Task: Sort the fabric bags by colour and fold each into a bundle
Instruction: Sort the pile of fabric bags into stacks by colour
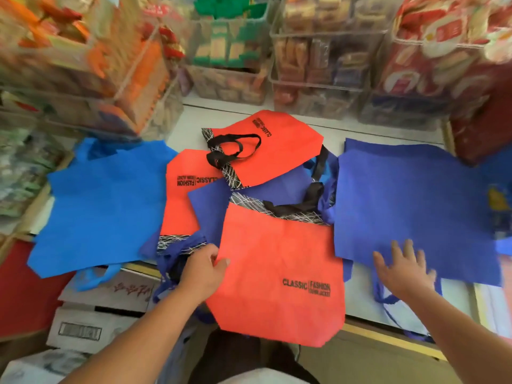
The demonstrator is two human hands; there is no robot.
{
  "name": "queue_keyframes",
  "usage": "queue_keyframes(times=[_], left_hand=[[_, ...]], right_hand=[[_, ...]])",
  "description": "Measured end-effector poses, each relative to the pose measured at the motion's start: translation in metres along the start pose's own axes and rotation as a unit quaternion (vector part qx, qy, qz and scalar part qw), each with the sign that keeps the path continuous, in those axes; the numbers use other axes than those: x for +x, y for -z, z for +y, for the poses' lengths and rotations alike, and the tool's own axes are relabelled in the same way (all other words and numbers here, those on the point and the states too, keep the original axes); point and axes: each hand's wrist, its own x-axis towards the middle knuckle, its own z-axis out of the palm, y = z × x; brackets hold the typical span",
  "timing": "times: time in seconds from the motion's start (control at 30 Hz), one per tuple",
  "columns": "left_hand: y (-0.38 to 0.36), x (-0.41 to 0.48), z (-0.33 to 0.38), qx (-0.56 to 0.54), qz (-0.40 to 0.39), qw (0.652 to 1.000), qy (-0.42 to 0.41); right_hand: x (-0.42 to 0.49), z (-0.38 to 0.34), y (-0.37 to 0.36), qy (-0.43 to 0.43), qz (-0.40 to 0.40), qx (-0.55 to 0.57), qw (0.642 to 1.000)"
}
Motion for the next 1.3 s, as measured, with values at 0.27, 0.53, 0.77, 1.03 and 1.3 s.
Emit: queue_keyframes(times=[0.27, 0.53, 0.77, 1.03, 1.3], left_hand=[[0.095, -0.037, 0.057, -0.097, 0.131, 0.975, -0.149], [0.127, 0.095, 0.117, -0.308, 0.207, 0.928, -0.019], [0.088, 0.161, 0.086, -0.314, 0.126, 0.937, 0.080], [0.047, 0.107, 0.007, -0.219, 0.008, 0.955, 0.198], [0.024, 0.030, 0.014, -0.211, -0.017, 0.965, 0.153]], right_hand=[[-0.078, -0.133, 0.020, 0.176, -0.016, 0.320, 0.931], [-0.077, -0.196, 0.082, 0.172, 0.061, 0.445, 0.877], [-0.046, -0.199, 0.062, 0.154, 0.123, 0.388, 0.900], [-0.066, -0.179, -0.040, 0.067, -0.122, 0.247, 0.959], [-0.084, -0.147, -0.034, 0.116, -0.117, 0.286, 0.944]])
